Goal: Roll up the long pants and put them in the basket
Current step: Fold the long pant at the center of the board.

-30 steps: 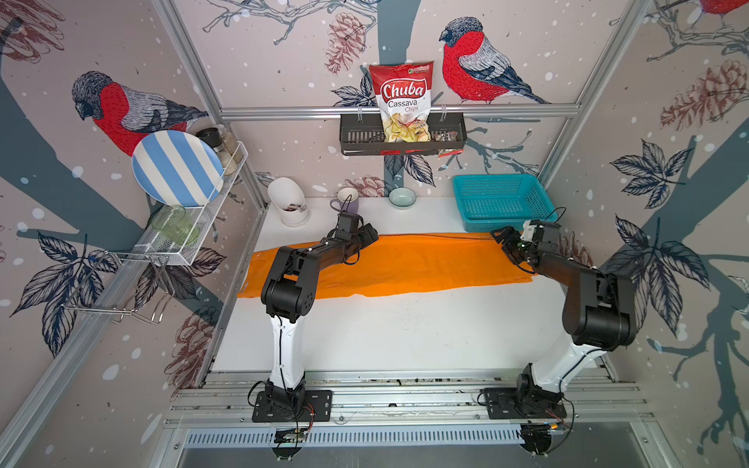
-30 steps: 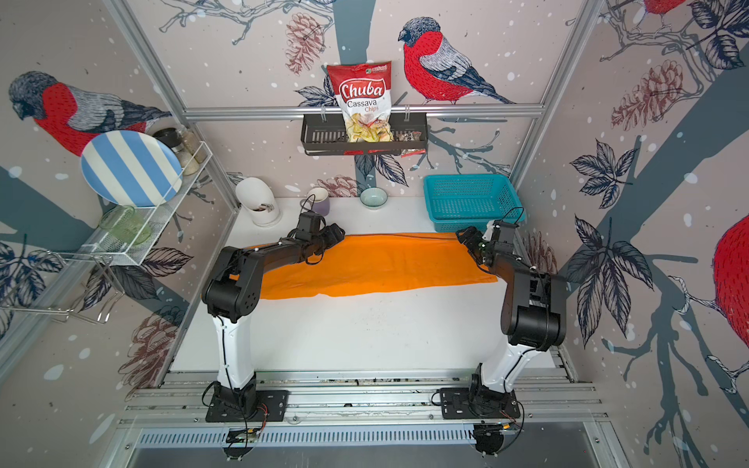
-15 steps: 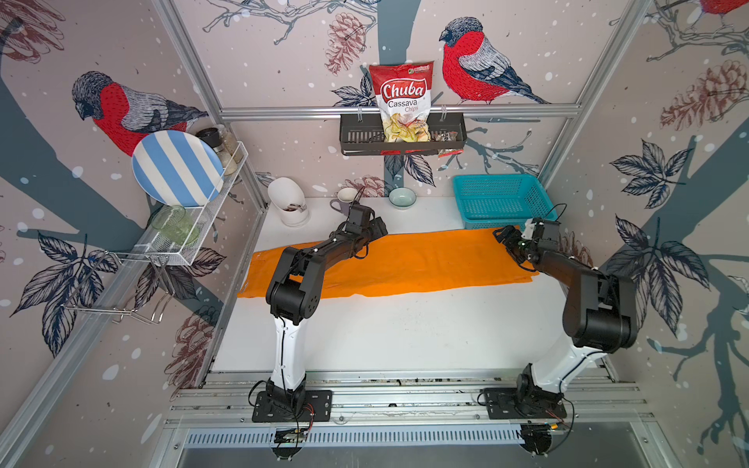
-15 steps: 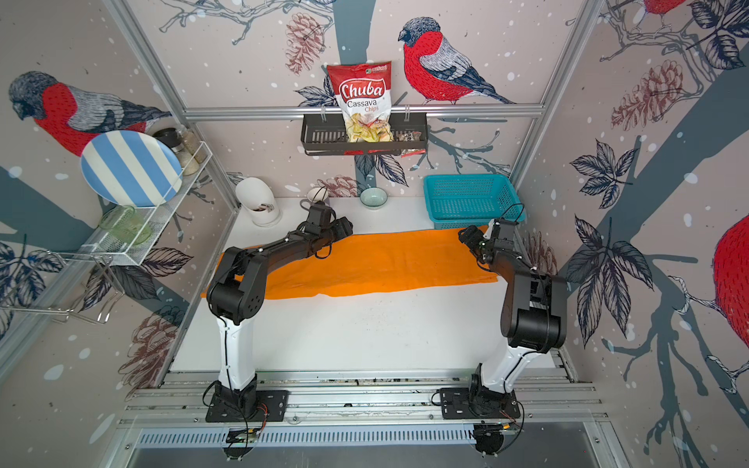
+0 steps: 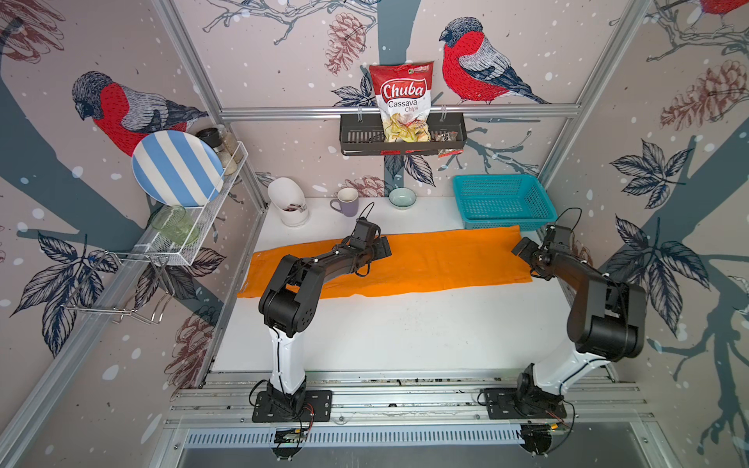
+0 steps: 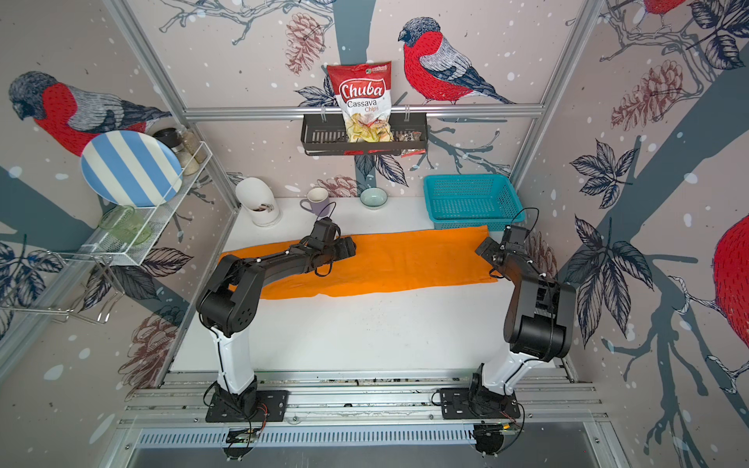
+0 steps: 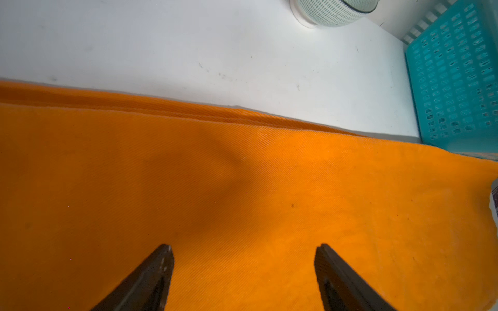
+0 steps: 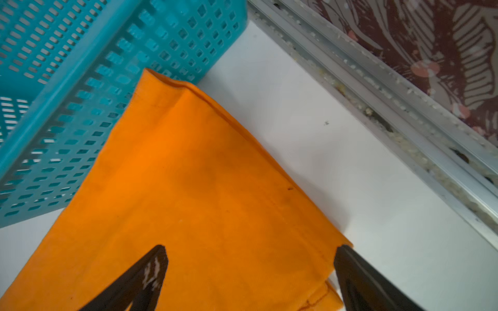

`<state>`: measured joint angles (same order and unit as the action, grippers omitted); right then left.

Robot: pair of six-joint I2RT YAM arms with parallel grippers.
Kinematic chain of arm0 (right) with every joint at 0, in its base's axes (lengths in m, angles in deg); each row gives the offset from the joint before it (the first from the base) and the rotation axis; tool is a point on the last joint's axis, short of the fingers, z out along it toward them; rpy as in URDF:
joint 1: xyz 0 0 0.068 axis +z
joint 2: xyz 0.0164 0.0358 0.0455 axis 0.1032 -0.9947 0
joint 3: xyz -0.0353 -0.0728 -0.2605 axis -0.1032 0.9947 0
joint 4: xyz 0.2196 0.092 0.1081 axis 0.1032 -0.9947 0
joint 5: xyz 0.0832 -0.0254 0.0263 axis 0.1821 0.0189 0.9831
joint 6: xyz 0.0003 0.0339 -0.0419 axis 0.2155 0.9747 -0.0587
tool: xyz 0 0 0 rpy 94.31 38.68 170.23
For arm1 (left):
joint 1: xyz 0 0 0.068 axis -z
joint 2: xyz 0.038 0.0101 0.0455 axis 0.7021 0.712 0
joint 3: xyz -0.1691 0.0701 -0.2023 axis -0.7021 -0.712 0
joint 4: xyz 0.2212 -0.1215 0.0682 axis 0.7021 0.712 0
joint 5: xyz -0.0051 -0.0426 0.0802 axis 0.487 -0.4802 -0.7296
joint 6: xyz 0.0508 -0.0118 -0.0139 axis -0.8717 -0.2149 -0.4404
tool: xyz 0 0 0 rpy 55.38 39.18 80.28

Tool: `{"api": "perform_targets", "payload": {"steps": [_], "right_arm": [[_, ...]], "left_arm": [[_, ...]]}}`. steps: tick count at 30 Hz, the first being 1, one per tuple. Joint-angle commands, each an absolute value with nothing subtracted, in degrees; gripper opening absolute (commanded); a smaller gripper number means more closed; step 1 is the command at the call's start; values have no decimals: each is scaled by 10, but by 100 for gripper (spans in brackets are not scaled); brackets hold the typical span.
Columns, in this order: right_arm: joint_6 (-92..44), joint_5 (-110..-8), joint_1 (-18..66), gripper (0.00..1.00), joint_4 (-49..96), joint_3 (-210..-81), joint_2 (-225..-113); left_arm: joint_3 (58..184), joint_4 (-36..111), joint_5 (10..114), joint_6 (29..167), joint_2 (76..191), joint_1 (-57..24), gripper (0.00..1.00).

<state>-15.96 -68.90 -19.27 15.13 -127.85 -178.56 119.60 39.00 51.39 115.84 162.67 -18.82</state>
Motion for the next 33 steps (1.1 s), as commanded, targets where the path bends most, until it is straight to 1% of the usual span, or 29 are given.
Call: {"api": "perform_targets", "payload": {"steps": [1, 11, 16, 22, 23, 26, 30, 31, 33], "right_arm": [[-142, -745, -179, 100, 119, -1290, -1794], [-38, -873, -144, 100, 70, -1317, -1830], [-29, -848, -159, 98, 89, -1298, -1848], [-66, -790, -170, 89, 146, -1269, -1841], [-74, -776, -172, 87, 153, -1266, -1844], [-84, -742, -184, 74, 172, -1253, -1850], [-92, -729, -189, 59, 183, -1241, -1843], [-94, -726, -190, 54, 185, -1238, -1841], [-97, -720, -191, 39, 186, -1231, -1835]], "left_arm": [[1191, 392, 511, 1139, 1612, -187, 85], [1180, 393, 514, 1139, 1599, -187, 84], [1178, 392, 515, 1133, 1592, -186, 84], [1177, 392, 515, 1126, 1593, -186, 84], [1177, 391, 515, 1126, 1592, -186, 84], [1175, 393, 513, 1124, 1588, -186, 84], [1171, 390, 513, 1122, 1576, -187, 84], [1170, 391, 512, 1122, 1573, -186, 84], [1171, 394, 509, 1121, 1568, -186, 84]]}}
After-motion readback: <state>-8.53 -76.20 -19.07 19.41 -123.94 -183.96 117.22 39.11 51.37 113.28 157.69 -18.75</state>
